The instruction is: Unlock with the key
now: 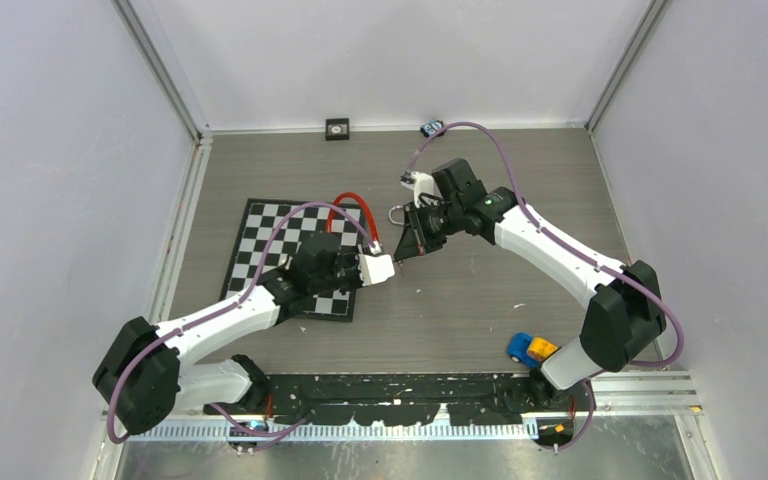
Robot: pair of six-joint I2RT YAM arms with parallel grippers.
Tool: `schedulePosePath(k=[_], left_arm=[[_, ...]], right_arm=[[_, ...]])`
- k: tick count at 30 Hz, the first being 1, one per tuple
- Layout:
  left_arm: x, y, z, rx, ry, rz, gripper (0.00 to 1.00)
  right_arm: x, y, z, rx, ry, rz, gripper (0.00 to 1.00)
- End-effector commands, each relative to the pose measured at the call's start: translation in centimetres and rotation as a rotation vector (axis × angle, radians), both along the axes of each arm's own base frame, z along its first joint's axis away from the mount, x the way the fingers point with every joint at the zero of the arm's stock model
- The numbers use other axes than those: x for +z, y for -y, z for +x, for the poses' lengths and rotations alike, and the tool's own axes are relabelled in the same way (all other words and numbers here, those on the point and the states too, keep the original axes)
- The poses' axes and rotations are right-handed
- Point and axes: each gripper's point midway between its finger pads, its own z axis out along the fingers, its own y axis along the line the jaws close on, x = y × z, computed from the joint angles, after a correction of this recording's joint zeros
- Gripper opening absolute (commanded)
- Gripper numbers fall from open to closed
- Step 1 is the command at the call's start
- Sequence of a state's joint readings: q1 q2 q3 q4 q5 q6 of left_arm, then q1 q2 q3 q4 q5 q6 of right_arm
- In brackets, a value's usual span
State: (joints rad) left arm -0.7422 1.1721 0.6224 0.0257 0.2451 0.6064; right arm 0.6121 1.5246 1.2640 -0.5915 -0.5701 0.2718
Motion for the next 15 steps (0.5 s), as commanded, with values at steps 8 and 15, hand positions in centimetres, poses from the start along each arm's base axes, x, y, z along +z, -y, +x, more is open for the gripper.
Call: schedulePosePath(k=[8,15], left_arm=[[3.53,1.36,0.81,-0.022,0.079,-0.085,0.0],[3.55,1.37,0.82,-0.021,0.079,-0.086,0.0]], right_arm=[[2.13,-0.61,0.49,0.002,0.043,0.059,0.01],[2.16,-0.77,0.63,0.002,0.042,0.062,0.01]])
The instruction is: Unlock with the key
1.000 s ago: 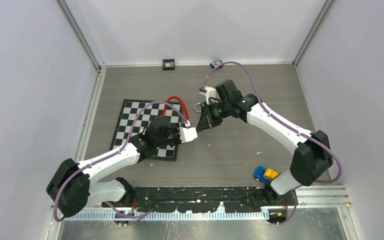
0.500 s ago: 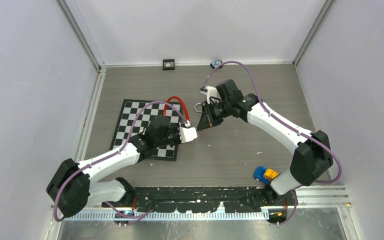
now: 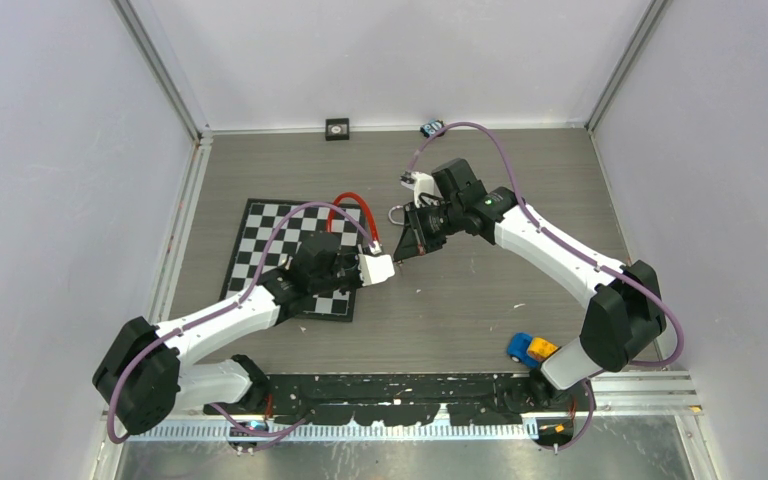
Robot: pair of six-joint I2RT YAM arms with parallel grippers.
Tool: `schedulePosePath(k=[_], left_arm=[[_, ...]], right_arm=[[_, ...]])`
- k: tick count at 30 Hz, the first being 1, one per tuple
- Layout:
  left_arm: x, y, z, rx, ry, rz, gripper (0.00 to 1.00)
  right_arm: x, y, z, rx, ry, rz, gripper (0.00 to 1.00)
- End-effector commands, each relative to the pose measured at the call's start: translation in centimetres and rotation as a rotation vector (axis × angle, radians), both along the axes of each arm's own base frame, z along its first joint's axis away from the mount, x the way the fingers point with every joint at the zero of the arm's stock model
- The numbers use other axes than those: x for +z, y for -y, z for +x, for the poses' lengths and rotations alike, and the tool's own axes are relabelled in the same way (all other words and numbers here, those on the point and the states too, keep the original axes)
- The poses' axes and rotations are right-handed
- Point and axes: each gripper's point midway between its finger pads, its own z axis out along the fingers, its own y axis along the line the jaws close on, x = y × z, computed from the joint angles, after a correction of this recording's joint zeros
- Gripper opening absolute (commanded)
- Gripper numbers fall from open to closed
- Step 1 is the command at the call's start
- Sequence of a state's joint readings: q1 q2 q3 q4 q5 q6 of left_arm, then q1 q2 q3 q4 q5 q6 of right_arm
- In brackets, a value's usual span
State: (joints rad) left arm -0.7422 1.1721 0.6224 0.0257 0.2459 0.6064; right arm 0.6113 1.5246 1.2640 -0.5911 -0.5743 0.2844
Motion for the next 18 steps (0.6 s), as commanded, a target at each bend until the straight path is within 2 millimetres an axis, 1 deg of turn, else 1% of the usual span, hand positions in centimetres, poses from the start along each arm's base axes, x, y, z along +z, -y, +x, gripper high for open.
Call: schedulePosePath(k=[1,18], left_arm=[[3.55,1.36,0.83,-0.02,0.079,-0.085,0.0],[3.61,1.36,0.82,-0.021,0.078,-0.086,0.0]], right_arm=[[2.05,-0.7,0.71,0.006,0.052,0.055,0.01],[1.61,-1.0,0.83,0.01,0.041,0.053,0.01]])
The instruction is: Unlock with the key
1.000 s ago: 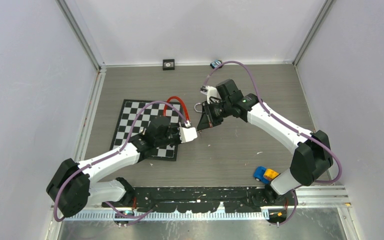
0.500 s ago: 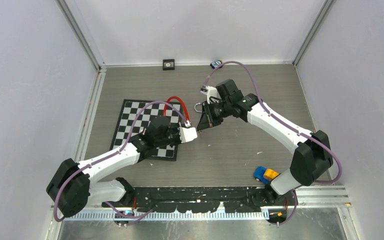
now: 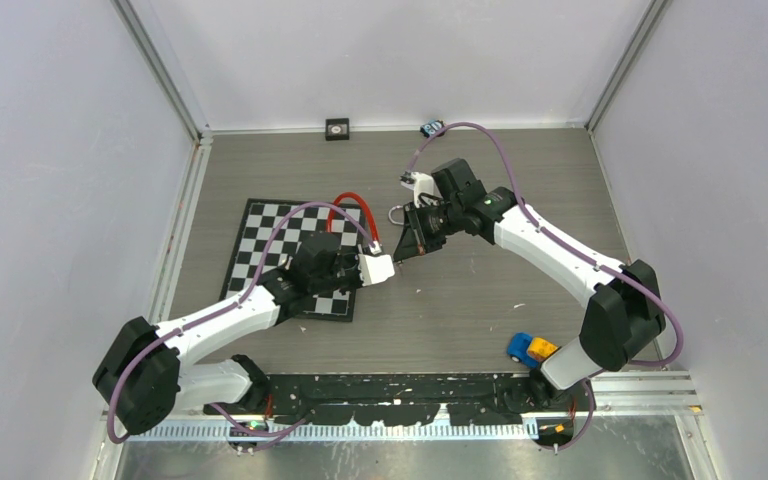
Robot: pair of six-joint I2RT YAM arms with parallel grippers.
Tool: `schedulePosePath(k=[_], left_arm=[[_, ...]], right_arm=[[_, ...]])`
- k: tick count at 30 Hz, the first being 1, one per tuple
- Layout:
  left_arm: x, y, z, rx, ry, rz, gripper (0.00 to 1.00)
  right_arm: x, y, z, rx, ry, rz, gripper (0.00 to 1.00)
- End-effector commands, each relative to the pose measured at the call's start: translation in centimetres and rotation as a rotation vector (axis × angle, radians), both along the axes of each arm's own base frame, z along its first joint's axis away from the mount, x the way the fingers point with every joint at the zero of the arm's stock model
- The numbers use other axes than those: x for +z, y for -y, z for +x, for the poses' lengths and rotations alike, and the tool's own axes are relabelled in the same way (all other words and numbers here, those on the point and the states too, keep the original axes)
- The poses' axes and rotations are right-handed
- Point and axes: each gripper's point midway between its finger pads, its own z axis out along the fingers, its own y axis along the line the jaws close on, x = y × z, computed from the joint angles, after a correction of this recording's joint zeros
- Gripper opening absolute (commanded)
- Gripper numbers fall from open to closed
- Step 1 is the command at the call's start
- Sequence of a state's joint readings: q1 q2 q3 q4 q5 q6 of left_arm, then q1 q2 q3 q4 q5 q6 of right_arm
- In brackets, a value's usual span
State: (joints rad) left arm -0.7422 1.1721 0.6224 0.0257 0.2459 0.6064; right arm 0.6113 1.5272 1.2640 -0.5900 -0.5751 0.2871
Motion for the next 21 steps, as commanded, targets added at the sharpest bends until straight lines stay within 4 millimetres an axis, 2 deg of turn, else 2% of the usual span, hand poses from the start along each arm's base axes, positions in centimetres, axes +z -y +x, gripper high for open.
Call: schedulePosePath(k=[1,21], left_arm=[[3.57,1.35,0.83,-0.021,0.079,-0.084,0.0],[3.54,1.35,0.84,-0.02,0.078,-0.083,0.0]], right_arm=[[1.63,-0.98,0.8,0.011,0.043,0.053,0.01],[1.85,-1.28,0.6,0.016,0.04,0.064,0.01]])
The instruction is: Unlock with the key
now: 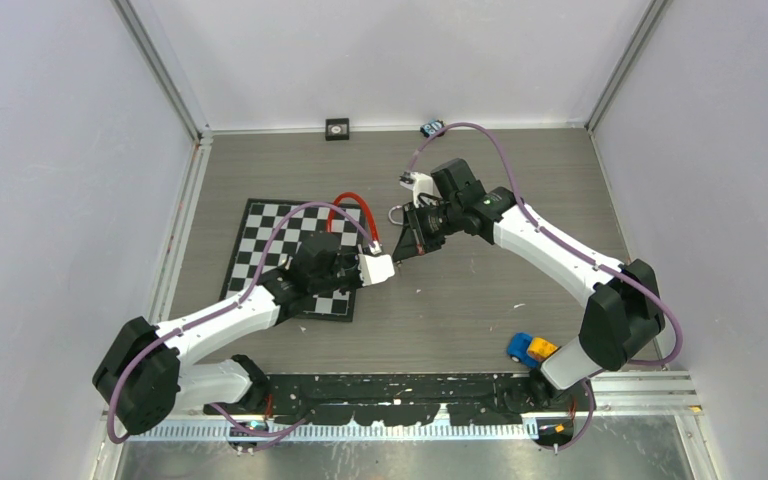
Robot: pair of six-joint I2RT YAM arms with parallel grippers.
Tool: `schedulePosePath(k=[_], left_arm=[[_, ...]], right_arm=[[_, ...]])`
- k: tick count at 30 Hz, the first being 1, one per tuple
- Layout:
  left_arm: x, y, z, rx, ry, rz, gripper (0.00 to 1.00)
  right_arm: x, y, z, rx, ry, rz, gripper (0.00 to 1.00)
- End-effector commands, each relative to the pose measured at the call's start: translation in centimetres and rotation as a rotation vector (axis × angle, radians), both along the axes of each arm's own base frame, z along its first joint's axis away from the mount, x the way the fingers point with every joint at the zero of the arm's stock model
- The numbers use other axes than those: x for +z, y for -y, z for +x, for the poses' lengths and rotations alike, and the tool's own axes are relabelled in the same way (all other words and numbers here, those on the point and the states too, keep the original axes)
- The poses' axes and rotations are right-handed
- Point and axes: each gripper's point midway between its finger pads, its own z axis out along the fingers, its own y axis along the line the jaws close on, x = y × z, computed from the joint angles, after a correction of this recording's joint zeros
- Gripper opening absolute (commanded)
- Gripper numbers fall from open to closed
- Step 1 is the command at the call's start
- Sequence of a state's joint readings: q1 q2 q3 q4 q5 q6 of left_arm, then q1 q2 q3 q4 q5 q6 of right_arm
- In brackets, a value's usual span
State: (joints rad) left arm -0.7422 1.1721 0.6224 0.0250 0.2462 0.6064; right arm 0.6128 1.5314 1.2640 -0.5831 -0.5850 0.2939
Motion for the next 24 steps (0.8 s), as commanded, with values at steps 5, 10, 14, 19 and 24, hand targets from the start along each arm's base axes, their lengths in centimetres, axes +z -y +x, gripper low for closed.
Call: schedulePosePath(k=[5,10,14,19,24], left_arm=[[3.6,1.4,0.8,-0.021,0.079,-0.084,0.0],[3.7,1.4,0.8,-0.022,0.079,-0.087,0.0],[3.7,1.4,0.8,-0.022,0.078,-0.086,0.0],[3.7,1.5,0.9,-0.023,0.073,-0.086,0.0],[3.9,1.7,1.0,-0.016,0.059,-0.094,0.0]], right_arm=[[1.6,-1.0,0.8,0.007,0.049,0.046,0.01],[1.5,-0.9,1.0,-0.001,0.05,0.036,0.01],[1.4,-0.9,1.2,-0.013,0.049,0.026,0.01],[1.0,-1.0,1.5,-0.03,0.045,0.003,0.01],[0.7,-1.2,1.5,-0.03,0.034,0.001,0.01]])
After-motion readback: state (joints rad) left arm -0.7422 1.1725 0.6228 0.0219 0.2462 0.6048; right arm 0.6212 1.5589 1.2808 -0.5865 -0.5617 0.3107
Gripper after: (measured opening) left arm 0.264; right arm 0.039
